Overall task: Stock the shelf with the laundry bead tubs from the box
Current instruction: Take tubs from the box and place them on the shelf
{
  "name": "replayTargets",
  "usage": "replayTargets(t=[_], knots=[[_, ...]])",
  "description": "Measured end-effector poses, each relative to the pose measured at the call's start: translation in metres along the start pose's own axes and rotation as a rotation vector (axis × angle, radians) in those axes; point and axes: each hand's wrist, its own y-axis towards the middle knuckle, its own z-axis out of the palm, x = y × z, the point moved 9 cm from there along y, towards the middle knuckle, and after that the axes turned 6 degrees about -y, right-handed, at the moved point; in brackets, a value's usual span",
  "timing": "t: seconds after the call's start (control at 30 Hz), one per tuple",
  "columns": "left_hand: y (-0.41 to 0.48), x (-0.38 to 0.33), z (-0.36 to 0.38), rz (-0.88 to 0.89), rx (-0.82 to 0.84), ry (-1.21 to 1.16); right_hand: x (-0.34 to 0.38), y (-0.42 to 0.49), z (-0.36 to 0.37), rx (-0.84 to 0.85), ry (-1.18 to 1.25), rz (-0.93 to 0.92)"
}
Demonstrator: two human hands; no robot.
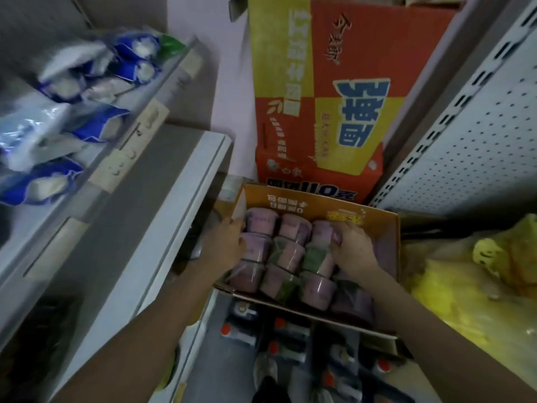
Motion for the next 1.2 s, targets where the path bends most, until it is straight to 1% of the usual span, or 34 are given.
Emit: replayTargets(t=[0.1, 0.23, 0.3, 0.37, 0.43, 0.57, 0.73, 0.83, 0.97, 1.07, 1.2], knots=[[0.023, 0.018, 0.043, -0.049, 0.101, -0.066, -0.011, 0.008, 0.038, 0.078, 0.013, 0.084], [0.038, 0.039, 0.098, -0.108, 0.228, -0.170, -0.013, 0.011, 0.097, 0.165, 0.144, 0.167], [0.045, 0.052, 0.124, -0.142, 0.256, -0.231, -0.013, 0.011, 0.130, 0.241, 0.202, 0.230], [0.056, 0.066, 0.144, -0.171, 0.234, -0.232, -0.012, 0.014, 0.157, 0.280, 0.262, 0.275], [0.068, 0.077, 0.157, -0.179, 0.206, -0.239, -0.011, 0.023, 0.174, 0.277, 0.304, 0.303], [0.088, 0.096, 0.187, -0.282, 0.242, -0.307, -0.013, 0.048, 0.198, 0.282, 0.303, 0.327], [0.097, 0.112, 0.215, -0.368, 0.235, -0.404, -0.015, 0.071, 0.226, 0.295, 0.382, 0.465], [0.099, 0.120, 0.223, -0.393, 0.221, -0.423, -0.013, 0.078, 0.243, 0.315, 0.364, 0.547], [0.102, 0.123, 0.228, -0.410, 0.263, -0.448, -0.009, 0.086, 0.251, 0.237, 0.314, 0.595], [0.102, 0.123, 0.231, -0.426, 0.298, -0.448, -0.009, 0.088, 0.254, 0.187, 0.317, 0.670], [0.104, 0.121, 0.232, -0.382, 0.303, -0.493, -0.010, 0.089, 0.258, 0.104, 0.358, 0.708]])
